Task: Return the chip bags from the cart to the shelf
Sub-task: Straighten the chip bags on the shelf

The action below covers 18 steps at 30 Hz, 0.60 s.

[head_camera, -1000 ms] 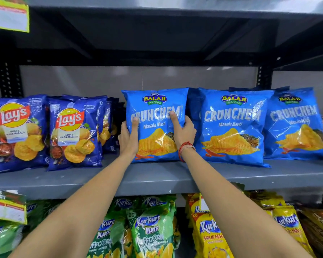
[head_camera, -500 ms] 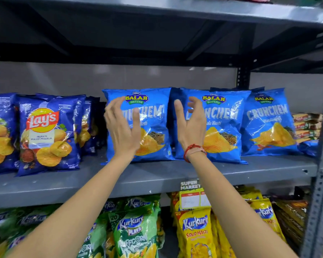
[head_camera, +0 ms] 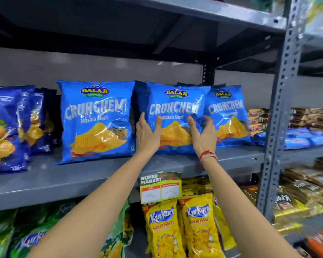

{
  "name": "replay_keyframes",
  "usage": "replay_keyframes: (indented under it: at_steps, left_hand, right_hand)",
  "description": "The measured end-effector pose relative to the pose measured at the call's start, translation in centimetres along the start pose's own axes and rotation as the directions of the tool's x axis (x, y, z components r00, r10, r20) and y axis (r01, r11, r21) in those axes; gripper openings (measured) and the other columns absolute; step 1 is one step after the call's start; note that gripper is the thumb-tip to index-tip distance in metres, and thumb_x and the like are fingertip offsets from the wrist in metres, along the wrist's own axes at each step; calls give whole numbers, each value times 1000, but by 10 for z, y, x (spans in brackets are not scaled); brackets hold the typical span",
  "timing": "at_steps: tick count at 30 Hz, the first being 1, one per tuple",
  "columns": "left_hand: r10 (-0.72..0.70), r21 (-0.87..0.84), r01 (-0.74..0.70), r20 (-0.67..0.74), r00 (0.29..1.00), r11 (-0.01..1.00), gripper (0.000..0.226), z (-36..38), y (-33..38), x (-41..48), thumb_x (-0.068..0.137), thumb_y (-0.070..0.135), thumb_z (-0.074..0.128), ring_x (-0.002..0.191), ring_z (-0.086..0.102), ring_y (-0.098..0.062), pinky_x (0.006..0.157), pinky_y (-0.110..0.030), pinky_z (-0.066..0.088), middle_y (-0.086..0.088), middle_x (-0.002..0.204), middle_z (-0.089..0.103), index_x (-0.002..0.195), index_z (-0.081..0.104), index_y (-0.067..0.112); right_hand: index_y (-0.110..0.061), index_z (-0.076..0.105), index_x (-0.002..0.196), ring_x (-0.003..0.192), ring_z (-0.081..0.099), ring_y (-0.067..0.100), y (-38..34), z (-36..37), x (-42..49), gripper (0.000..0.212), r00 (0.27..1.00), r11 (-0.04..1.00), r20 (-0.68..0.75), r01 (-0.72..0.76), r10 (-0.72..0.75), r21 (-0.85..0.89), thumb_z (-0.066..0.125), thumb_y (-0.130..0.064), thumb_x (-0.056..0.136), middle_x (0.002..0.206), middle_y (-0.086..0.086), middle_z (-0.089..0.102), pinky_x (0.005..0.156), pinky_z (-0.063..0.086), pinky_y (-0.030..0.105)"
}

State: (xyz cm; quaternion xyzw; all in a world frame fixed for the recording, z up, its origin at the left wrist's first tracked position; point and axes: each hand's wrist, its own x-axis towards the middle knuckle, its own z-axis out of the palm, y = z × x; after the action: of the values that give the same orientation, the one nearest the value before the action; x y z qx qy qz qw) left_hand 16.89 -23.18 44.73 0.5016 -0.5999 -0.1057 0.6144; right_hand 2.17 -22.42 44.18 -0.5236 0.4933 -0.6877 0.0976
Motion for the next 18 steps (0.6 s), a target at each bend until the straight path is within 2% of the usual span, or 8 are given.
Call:
replay_keyframes:
  at_steps: [3,6,10,14,18]
  left_hand:
    - [-210,-62,213,54,976,975,76,2,2,7,90,59,41,135,32,-31,106,-42,27,-13,151,32,147,20,14]
    - [-309,-157,313,53,950,937,72,0,7,11,87,60,46,130,38,-30,101,-41,31,-12,144,41,140,34,13]
    - [-314,-235,309,15,949,922,71,4,12,4,88,58,46,130,38,-30,101,-42,32,-11,146,39,141,34,12]
    - [-298,-318,258,-84,951,912,66,9,14,1,88,56,48,127,43,-29,99,-39,34,-8,139,47,138,38,14]
    - [-299,-321,240,-148,943,916,65,14,11,2,87,57,49,124,45,-29,99,-42,35,-7,136,50,135,40,14]
  right_hand:
    - [-22,27,147,129,47,28,1,-2,4,79,979,987,149,-150,139,61,57,-56,83,139,10,49,95,36,32]
    - [-24,24,148,141,32,28,8,1,11,88,959,973,210,-211,187,97,65,-56,77,151,6,37,110,31,40]
    - [-23,26,148,144,27,26,6,4,16,86,958,972,233,-198,165,128,66,-53,77,156,2,31,116,27,46]
    - [-17,24,149,145,26,22,2,4,28,81,957,974,277,-137,84,178,63,-44,83,157,3,28,116,24,39]
    - [-15,22,149,145,26,21,2,10,37,79,943,975,328,-122,56,184,61,-41,86,157,4,26,115,24,35]
